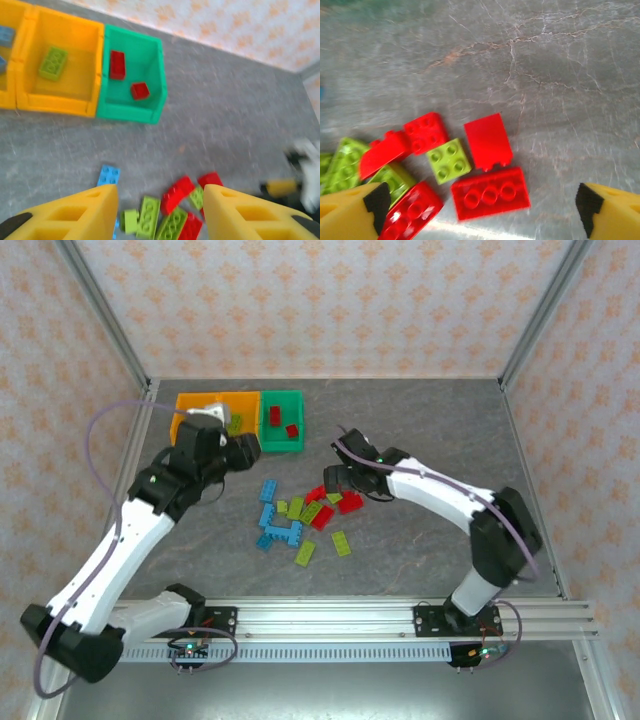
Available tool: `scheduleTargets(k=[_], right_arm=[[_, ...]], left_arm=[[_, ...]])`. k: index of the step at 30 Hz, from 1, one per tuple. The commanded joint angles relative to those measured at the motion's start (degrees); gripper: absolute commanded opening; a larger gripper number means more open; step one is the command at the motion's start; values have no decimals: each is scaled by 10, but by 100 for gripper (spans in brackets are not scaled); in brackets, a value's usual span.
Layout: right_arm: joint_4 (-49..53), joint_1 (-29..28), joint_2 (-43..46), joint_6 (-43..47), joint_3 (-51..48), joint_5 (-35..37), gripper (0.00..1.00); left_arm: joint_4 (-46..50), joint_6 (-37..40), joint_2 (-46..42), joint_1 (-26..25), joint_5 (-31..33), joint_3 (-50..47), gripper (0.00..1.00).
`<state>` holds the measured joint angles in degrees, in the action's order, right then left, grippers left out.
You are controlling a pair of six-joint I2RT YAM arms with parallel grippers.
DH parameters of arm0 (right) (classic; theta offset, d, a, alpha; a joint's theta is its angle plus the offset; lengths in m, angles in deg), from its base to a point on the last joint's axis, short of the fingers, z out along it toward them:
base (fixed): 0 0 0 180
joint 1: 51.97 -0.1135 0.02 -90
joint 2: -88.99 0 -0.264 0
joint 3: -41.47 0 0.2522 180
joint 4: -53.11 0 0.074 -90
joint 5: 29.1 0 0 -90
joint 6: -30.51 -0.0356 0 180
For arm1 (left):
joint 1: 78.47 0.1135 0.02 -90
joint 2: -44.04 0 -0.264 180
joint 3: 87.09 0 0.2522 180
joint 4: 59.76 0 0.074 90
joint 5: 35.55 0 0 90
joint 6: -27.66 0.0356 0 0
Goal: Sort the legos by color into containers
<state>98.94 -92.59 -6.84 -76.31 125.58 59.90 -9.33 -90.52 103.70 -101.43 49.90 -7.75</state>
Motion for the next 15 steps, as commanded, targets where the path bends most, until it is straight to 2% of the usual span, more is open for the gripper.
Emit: scheduleTargets(k=[1, 5, 6, 9, 12, 15], right_arm=[[-2, 5, -60, 30, 42, 15, 90], [-15, 24, -109, 28, 59, 7, 77], [-13, 32, -119, 26, 64, -8, 72], [-8, 43, -140, 27, 73, -56, 63], [-9, 44, -146, 23, 71, -74, 61], [-2, 48, -137, 24, 75, -77, 49]], left_arm=[[73, 45, -29, -34, -11, -24, 48], [143, 99, -76, -55, -21, -16, 50], [149, 118, -86, -55, -22, -20, 53], [146, 152, -112, -55, -22, -45, 60], [115, 152, -134, -55, -11, -80, 68], [105, 144, -140, -54, -2, -98, 80]])
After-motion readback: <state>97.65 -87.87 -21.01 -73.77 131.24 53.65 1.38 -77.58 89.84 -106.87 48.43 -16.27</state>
